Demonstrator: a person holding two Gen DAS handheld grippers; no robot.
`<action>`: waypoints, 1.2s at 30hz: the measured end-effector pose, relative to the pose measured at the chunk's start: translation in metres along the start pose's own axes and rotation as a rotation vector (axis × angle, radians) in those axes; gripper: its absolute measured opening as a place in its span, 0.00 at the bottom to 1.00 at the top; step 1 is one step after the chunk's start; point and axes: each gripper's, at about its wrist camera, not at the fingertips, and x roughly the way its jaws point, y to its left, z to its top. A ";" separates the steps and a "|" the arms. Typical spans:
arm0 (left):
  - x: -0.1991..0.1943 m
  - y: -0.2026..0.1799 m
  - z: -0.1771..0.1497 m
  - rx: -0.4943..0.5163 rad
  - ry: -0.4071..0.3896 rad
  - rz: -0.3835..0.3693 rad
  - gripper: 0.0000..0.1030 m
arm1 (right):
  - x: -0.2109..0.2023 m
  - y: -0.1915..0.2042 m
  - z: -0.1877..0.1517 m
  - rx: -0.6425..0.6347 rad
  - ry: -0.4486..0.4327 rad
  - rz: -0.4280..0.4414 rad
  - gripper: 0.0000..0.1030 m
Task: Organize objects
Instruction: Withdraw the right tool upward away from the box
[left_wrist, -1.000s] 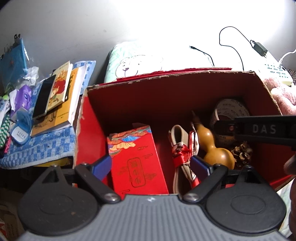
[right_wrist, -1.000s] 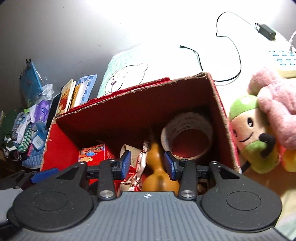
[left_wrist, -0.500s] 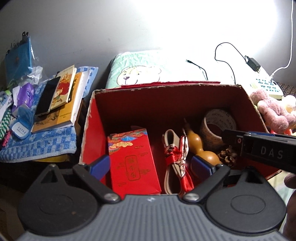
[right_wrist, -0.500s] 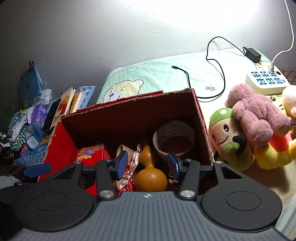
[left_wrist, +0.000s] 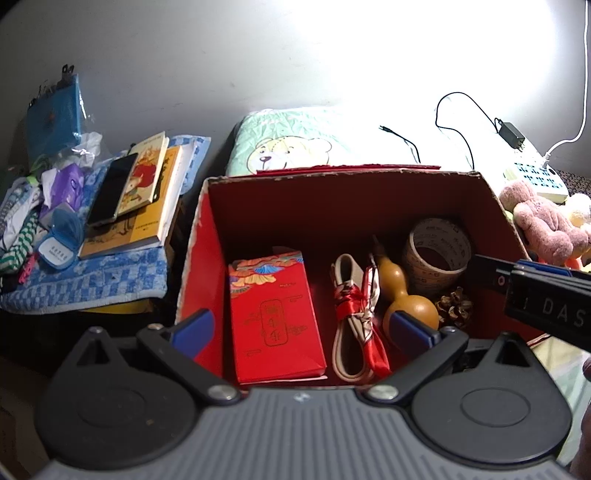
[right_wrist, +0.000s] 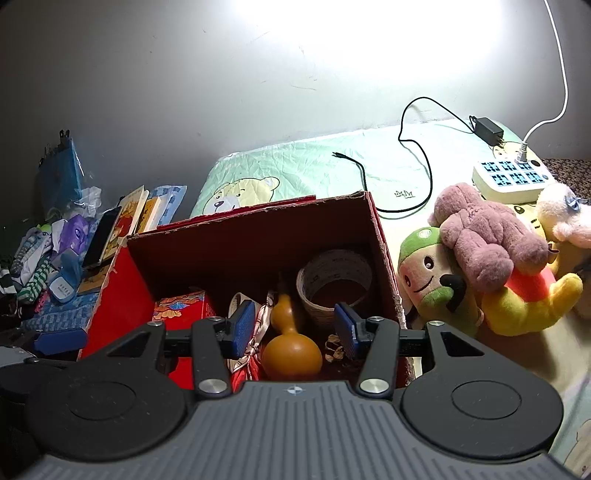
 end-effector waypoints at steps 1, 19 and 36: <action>-0.002 0.000 -0.001 0.000 -0.002 0.006 0.98 | -0.001 0.000 0.000 -0.001 -0.002 0.000 0.49; -0.020 -0.002 -0.024 -0.003 0.039 0.054 0.99 | -0.023 0.008 -0.016 -0.024 -0.016 0.009 0.50; 0.003 -0.007 -0.062 -0.003 0.175 0.069 0.99 | -0.030 0.007 -0.048 -0.033 0.011 0.018 0.54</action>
